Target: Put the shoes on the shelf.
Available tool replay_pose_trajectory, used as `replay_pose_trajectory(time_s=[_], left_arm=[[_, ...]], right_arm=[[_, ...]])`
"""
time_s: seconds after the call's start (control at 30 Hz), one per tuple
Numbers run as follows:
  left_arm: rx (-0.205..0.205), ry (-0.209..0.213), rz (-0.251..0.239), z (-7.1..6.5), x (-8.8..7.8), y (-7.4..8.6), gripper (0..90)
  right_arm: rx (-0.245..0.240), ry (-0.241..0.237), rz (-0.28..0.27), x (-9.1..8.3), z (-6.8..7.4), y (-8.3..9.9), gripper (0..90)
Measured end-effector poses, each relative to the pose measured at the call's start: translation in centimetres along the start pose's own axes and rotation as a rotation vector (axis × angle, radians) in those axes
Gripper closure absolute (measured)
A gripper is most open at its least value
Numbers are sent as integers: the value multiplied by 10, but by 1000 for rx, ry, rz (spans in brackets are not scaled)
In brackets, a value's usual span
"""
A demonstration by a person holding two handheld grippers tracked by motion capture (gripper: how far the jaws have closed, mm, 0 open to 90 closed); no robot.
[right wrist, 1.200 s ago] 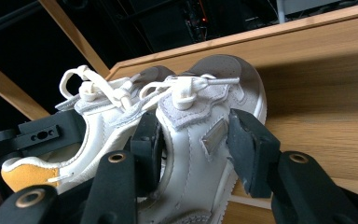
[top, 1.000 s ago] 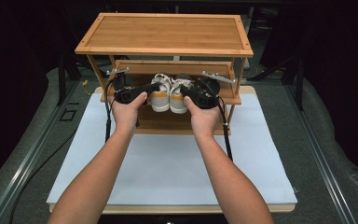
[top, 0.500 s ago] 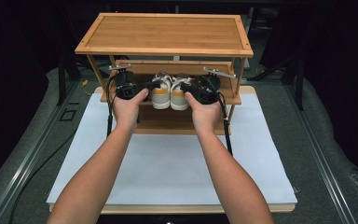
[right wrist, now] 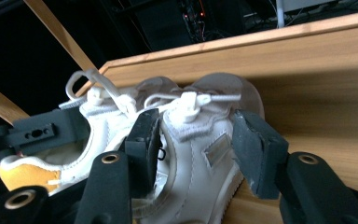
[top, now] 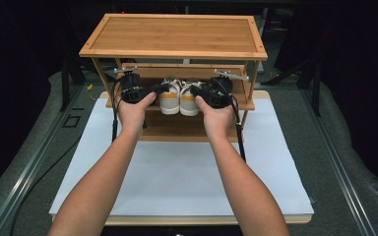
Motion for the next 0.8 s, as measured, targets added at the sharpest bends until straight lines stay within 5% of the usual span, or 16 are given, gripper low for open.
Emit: replay_pose_trajectory(time_s=[0.43,0.53,0.8], left_arm=[[-5,3,-15,-2,-5,-2,506],[-17,11,-48,-3,-7,-5,477],[7,-12,-68,-1,-19,-11,511]], right_arm=[[-26,-17,-30,-12,7,-6,554],[-25,-18,-32,-14,6,-7,557],[-31,-22,-41,-19,5,-8,585]])
Point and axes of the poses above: each handheld gripper's, and its own axes: x roughly forward along the jaws, y roughly out of its underside, z roughly to its left, the point moved 3 cm from there along x, roughly forward along the jaws, and after that the axes turned 13 degrees about x, right-handed, at the moved point
